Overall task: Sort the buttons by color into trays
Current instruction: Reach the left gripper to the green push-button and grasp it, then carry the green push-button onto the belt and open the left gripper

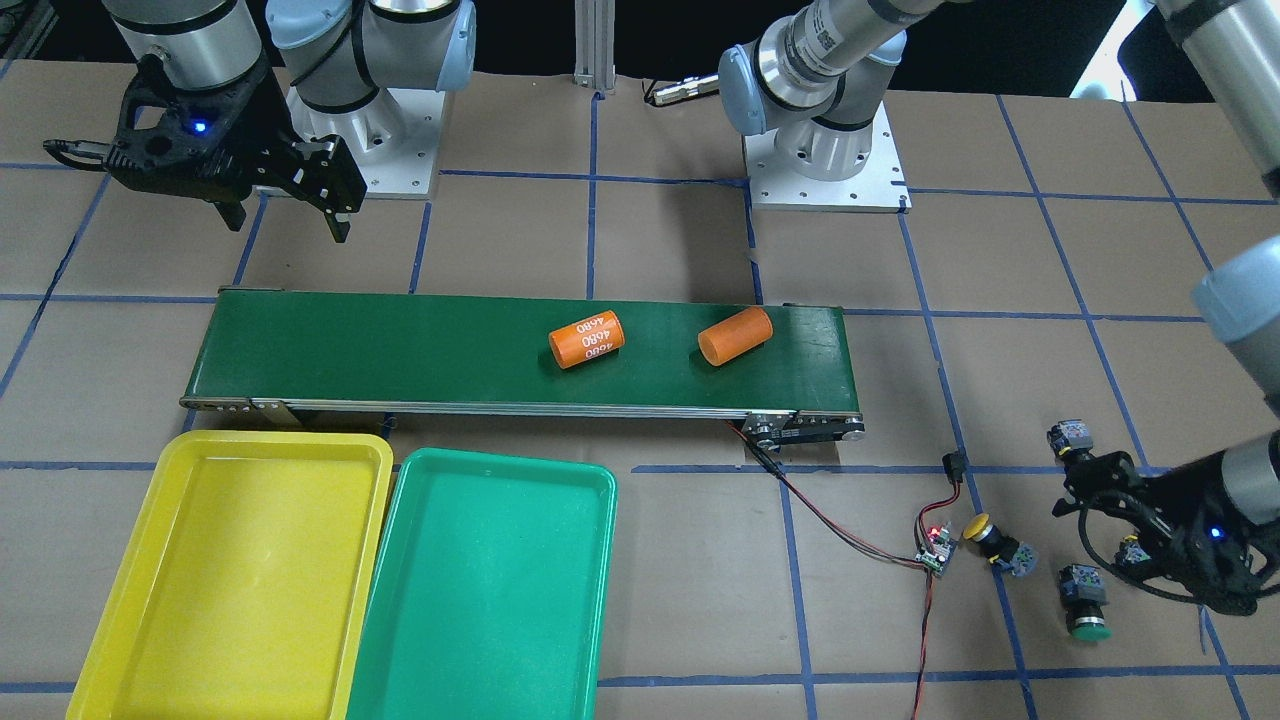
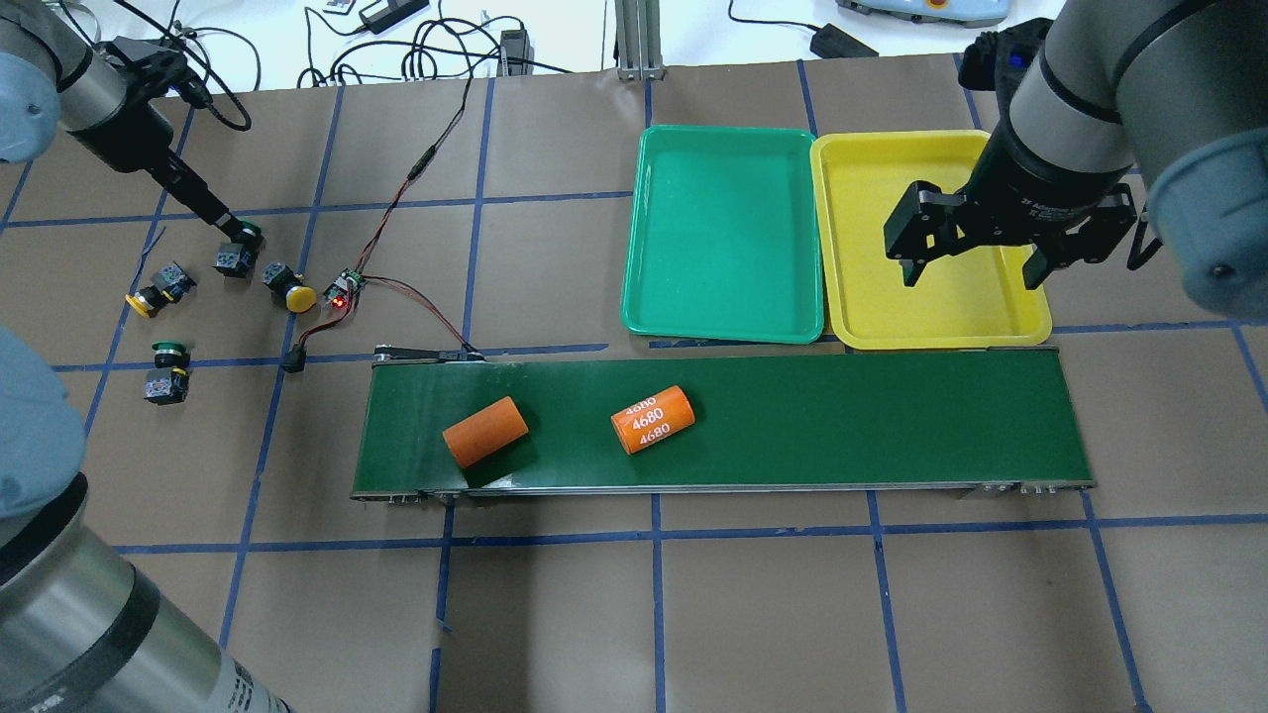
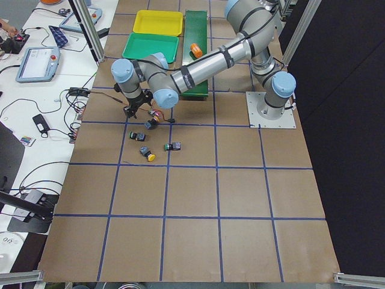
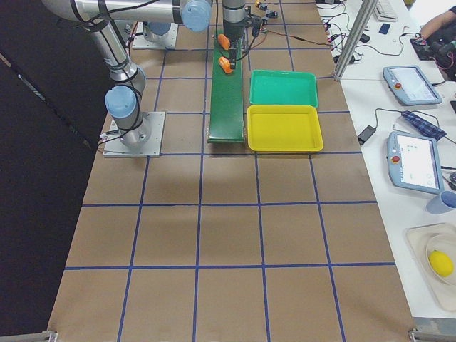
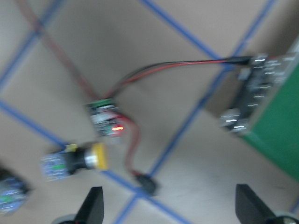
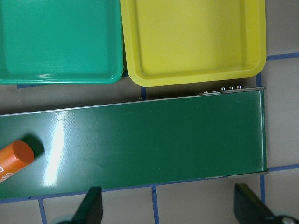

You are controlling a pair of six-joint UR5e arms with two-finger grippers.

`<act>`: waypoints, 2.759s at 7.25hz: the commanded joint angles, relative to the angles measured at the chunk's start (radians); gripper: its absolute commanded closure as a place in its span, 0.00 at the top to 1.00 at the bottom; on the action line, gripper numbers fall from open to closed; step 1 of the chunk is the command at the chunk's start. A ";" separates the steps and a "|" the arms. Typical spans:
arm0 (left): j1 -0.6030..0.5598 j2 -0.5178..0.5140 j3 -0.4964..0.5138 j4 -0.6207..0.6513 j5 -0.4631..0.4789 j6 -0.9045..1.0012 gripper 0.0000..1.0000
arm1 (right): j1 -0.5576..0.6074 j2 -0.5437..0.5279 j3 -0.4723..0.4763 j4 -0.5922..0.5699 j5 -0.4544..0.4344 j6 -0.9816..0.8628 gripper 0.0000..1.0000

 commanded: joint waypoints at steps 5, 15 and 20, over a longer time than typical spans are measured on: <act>0.043 -0.189 0.073 0.016 0.007 -0.335 1.00 | 0.001 -0.008 0.007 -0.008 -0.002 0.000 1.00; -0.253 0.336 -0.441 -0.133 0.069 -0.551 0.00 | 0.001 -0.004 0.007 -0.008 0.001 0.006 1.00; -0.375 0.480 -0.731 0.060 0.067 -0.706 0.02 | 0.001 -0.004 0.007 -0.007 0.001 0.006 1.00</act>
